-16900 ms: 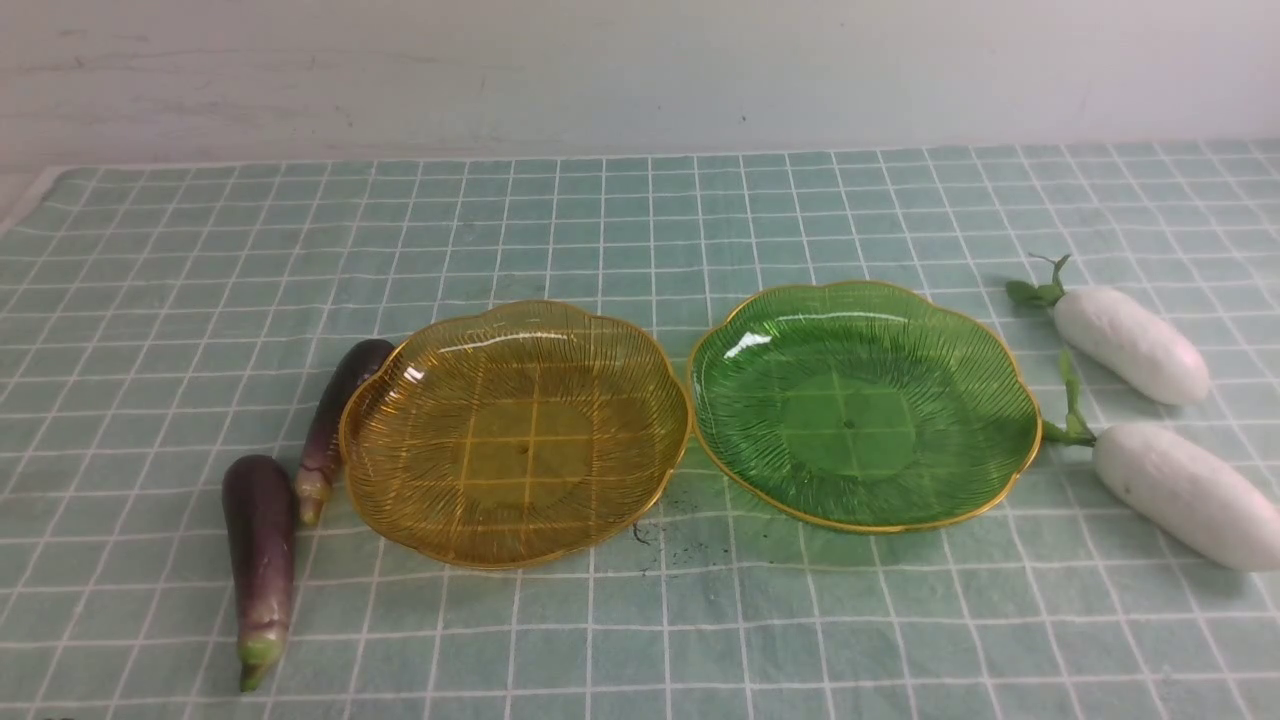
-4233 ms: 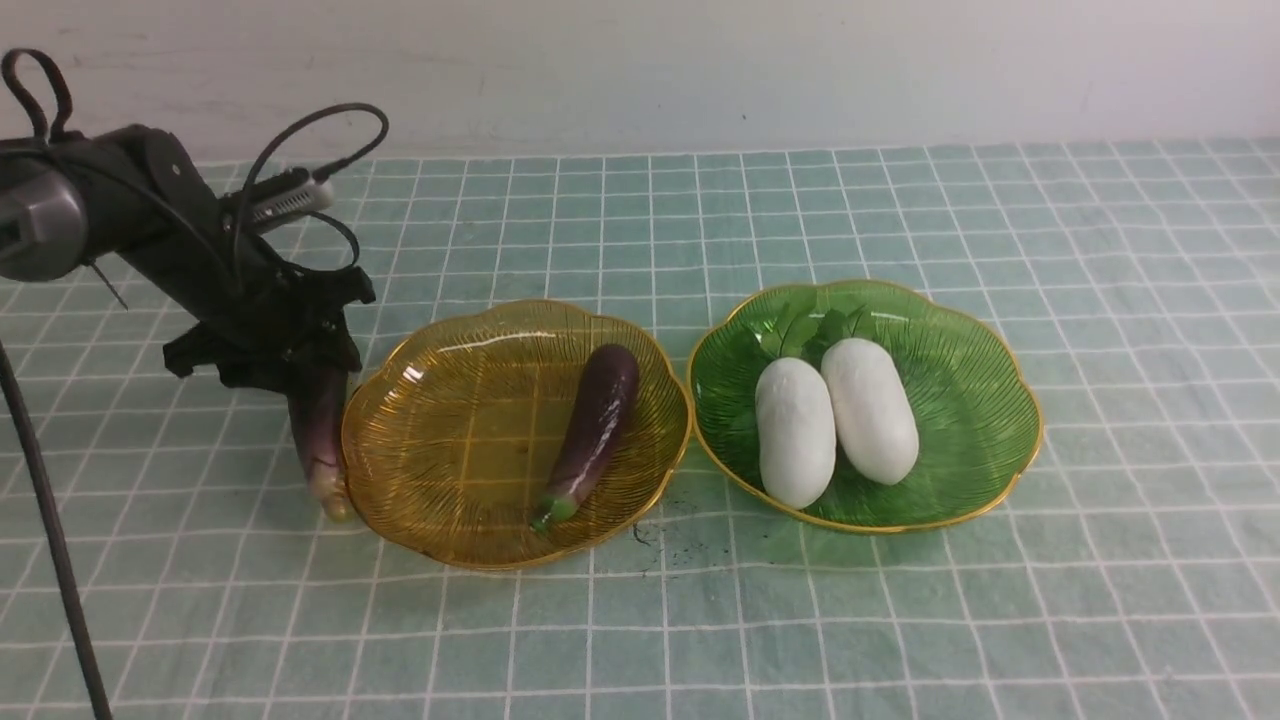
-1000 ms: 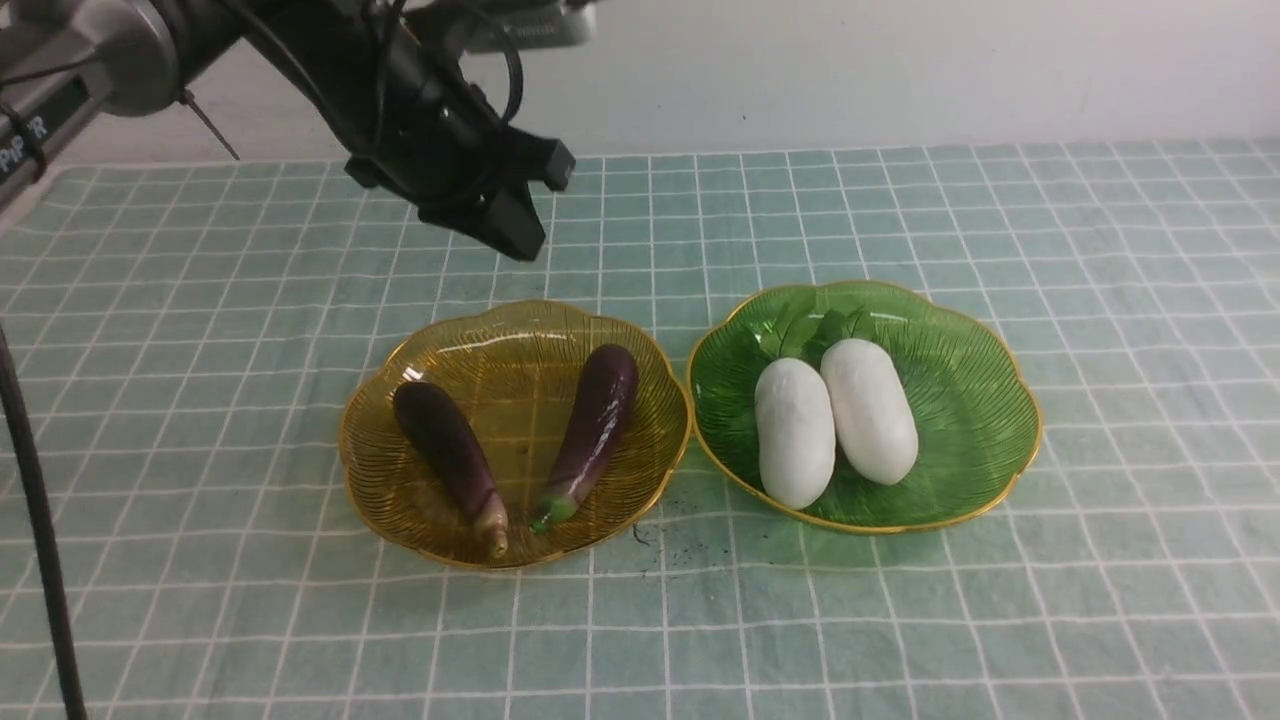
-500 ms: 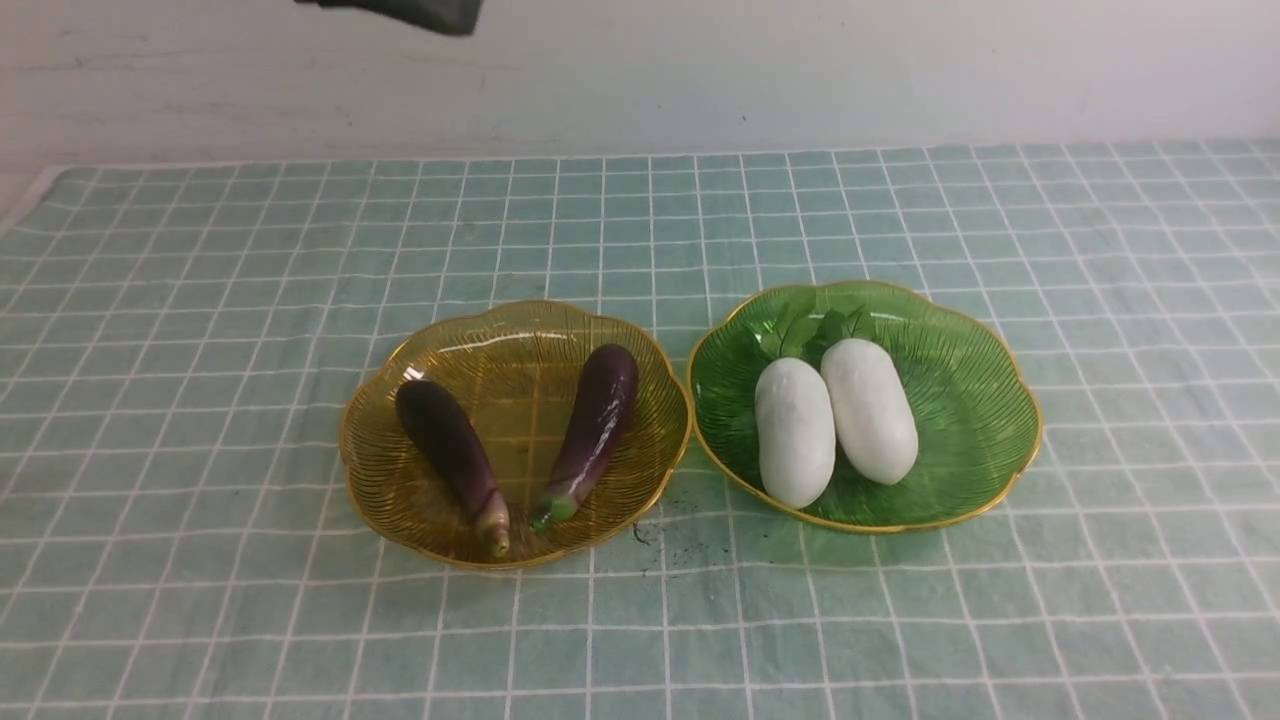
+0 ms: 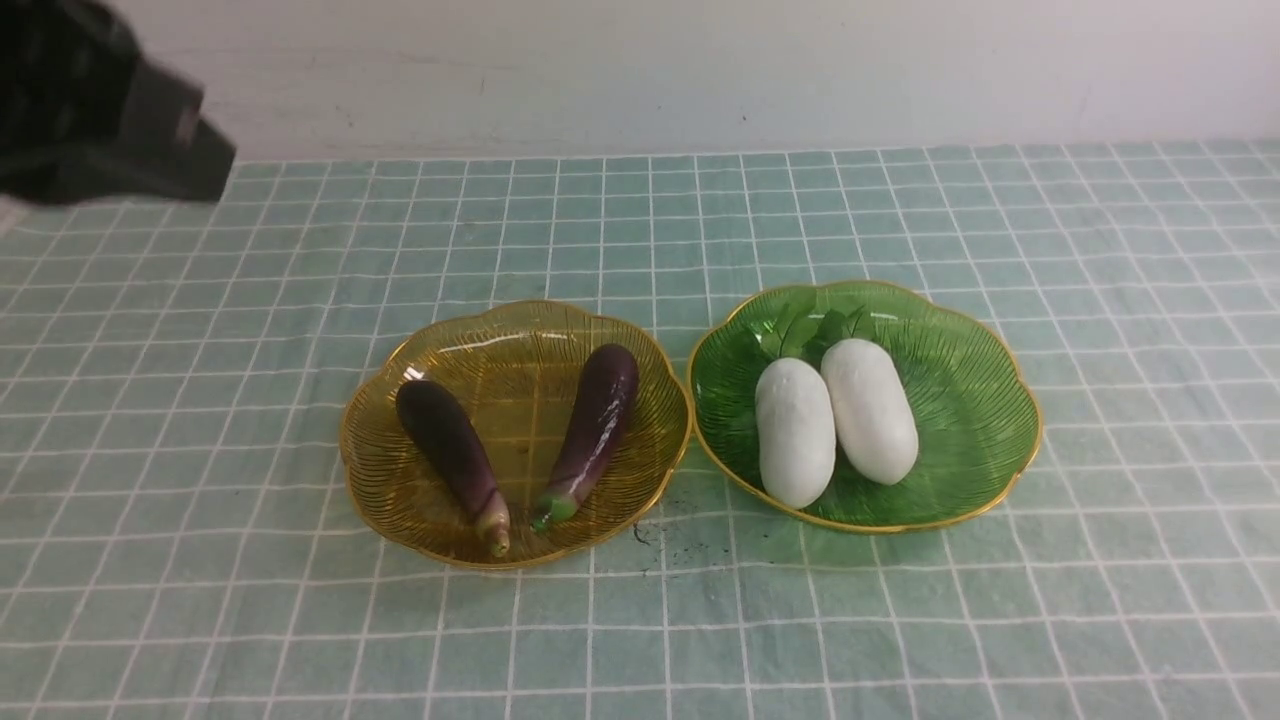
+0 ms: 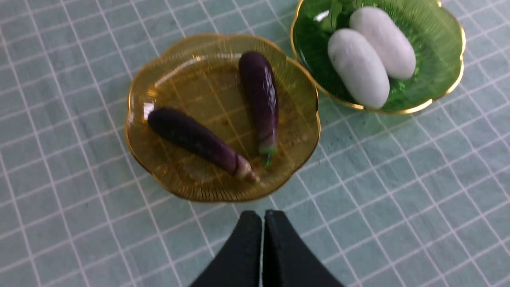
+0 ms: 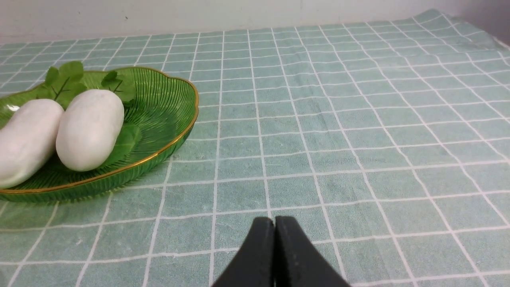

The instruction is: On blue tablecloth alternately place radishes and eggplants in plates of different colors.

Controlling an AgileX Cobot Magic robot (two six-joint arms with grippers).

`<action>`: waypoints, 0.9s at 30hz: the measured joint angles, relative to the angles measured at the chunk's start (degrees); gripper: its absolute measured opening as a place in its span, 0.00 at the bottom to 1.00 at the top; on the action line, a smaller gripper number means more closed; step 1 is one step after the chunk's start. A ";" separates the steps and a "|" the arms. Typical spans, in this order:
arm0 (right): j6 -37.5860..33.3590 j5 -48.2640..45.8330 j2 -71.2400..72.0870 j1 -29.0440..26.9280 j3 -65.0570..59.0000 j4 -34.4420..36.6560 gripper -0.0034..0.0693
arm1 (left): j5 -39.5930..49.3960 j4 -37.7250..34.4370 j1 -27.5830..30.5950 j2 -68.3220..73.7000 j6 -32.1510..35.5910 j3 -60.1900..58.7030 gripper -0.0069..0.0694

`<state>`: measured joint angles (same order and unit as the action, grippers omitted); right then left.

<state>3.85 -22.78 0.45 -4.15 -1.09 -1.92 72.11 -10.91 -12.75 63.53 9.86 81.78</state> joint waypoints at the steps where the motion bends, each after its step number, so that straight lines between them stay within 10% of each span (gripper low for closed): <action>1: 0.00 0.00 0.00 0.00 0.00 0.00 0.03 | 0.00 -0.08 0.00 -1.96 -0.05 -2.08 0.08; 13: 0.02 0.00 0.00 0.00 0.00 0.00 0.03 | -37.50 -9.63 0.00 -31.75 -0.17 -45.15 0.08; 27: 0.02 0.00 0.00 0.00 0.00 0.00 0.03 | -38.21 -11.47 0.00 -38.33 -0.17 -54.49 0.08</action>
<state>3.87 -22.78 0.45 -4.15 -1.09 -1.92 33.90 -22.38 -12.75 25.19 9.69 27.29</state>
